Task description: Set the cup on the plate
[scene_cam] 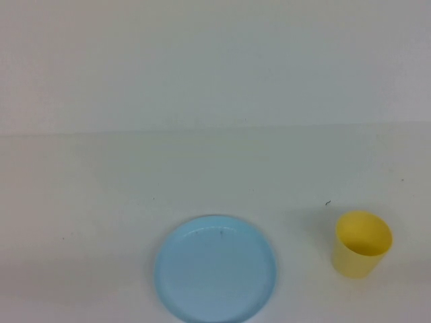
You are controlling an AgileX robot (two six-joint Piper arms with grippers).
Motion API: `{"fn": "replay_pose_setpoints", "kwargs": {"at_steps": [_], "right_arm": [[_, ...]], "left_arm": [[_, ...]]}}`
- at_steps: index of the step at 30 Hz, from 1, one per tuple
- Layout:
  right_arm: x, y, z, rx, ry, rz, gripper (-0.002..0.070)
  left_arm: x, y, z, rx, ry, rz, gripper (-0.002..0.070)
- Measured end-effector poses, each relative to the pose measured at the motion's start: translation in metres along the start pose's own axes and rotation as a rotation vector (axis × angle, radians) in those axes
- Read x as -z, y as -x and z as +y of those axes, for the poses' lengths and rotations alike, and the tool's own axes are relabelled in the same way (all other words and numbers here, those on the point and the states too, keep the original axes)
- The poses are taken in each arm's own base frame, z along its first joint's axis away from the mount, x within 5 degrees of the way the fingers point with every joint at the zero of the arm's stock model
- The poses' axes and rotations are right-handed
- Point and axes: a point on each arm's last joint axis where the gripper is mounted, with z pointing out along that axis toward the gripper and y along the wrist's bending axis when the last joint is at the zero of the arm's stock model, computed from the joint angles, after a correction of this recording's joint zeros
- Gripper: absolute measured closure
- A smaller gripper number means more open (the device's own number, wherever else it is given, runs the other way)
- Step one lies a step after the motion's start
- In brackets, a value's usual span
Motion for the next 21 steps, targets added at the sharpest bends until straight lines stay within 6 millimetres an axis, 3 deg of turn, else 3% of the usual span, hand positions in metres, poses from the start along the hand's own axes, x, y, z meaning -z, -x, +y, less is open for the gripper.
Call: {"fn": "replay_pose_setpoints", "kwargs": {"at_steps": [4, 10, 16, 21], "right_arm": [[0.001, 0.014, 0.003, -0.081, 0.036, -0.158, 0.0676], [0.002, 0.019, 0.006, -0.027, 0.072, -0.197, 0.0676], [-0.001, 0.053, 0.008, 0.093, 0.024, -0.081, 0.0676], [-0.002, 0.075, -0.004, 0.146, -0.149, 0.247, 0.0676]], "left_arm": [[0.004, 0.035, -0.019, -0.172, -0.084, -0.062, 0.0675], [0.002, 0.056, -0.037, -0.355, -0.165, 0.135, 0.0675], [-0.012, 0.075, -0.056, -0.411, -0.216, 0.437, 0.0675], [-0.035, 0.086, -0.066, -0.388, -0.233, 0.53, 0.0675]]}}
